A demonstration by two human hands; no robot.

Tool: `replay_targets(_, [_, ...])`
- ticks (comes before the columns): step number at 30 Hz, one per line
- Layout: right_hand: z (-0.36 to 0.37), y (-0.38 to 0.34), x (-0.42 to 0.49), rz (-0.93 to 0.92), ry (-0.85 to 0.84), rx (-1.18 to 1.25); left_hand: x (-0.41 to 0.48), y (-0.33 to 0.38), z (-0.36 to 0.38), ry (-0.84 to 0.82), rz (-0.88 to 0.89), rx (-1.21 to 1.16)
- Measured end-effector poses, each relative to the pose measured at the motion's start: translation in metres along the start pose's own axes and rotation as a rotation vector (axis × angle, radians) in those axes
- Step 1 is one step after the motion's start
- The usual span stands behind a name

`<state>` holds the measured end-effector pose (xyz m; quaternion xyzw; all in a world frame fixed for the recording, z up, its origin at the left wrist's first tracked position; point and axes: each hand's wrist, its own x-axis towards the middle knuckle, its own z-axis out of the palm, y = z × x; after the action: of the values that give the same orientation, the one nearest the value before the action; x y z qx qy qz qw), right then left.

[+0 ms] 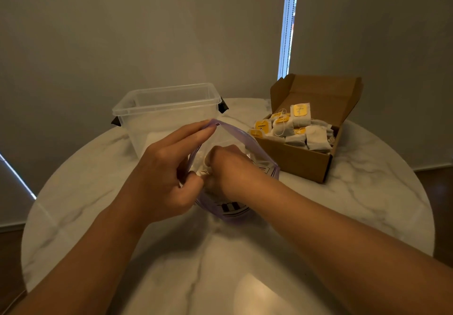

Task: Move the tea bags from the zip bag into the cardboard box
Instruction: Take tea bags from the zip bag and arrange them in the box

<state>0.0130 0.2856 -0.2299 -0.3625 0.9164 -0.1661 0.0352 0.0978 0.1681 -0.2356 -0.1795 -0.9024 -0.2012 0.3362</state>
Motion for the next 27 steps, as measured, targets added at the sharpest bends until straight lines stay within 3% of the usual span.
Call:
replay_targets(8, [0.006,0.000,0.010,-0.005,0.026,-0.139,-0.001,0.000,-0.001,-0.013,-0.009,-0.012])
replay_targets(15, [0.006,0.005,-0.010,-0.191,0.205,-0.088,-0.001,0.000,0.001,-0.006,-0.010,-0.010])
replay_targets(21, [-0.018,-0.002,-0.011,-0.016,-0.168,-0.313,-0.001,0.001,0.001,-0.007,-0.022,-0.009])
replay_targets(27, [-0.019,0.006,-0.020,0.034,-0.176,-0.292,-0.001,0.002,0.002,-0.026,-0.027,-0.011])
